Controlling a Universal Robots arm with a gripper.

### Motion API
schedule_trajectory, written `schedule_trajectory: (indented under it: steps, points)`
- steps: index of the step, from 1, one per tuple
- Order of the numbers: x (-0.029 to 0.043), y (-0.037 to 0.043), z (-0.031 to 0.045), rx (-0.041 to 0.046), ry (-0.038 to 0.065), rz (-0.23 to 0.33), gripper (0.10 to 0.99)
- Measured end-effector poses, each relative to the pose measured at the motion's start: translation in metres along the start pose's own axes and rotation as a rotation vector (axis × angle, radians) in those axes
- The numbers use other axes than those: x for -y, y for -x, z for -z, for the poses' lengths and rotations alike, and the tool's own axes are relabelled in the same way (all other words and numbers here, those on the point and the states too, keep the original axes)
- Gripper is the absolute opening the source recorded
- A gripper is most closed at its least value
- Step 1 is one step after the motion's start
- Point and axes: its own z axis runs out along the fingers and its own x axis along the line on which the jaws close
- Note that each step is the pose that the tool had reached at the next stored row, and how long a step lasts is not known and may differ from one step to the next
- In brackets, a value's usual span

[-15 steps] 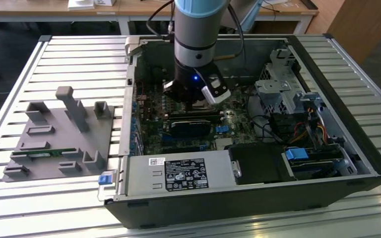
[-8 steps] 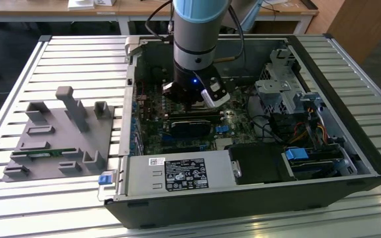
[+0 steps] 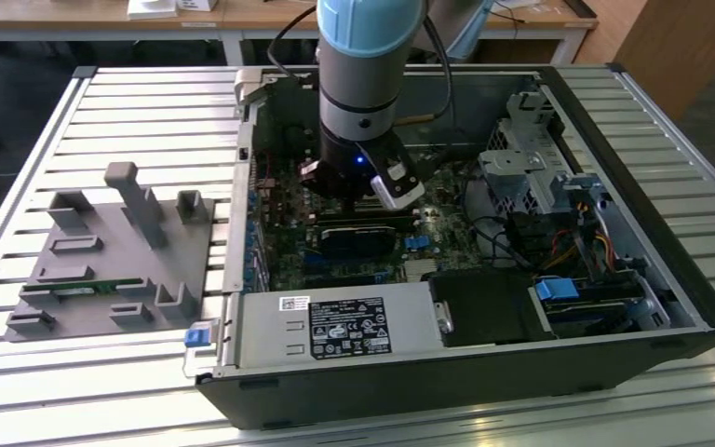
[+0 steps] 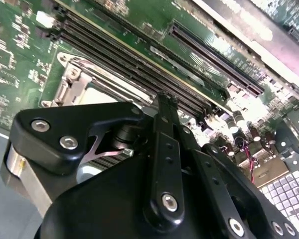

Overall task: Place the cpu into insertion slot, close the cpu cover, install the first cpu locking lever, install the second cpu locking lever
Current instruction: 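Install the second cpu locking lever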

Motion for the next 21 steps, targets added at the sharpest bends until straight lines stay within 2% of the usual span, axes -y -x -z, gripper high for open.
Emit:
schedule_trajectory:
  steps: [4, 13, 21]
  points:
    - [0.0005, -0.0024, -0.0037, 0.0015, 0.011, 0.000, 0.106]
    - [0.0017, -0.0033, -0.0091, 0.0028, 0.048, 0.000, 0.106]
    - [0.0044, -0.0039, -0.0125, 0.0034, 0.060, -0.001, 0.106]
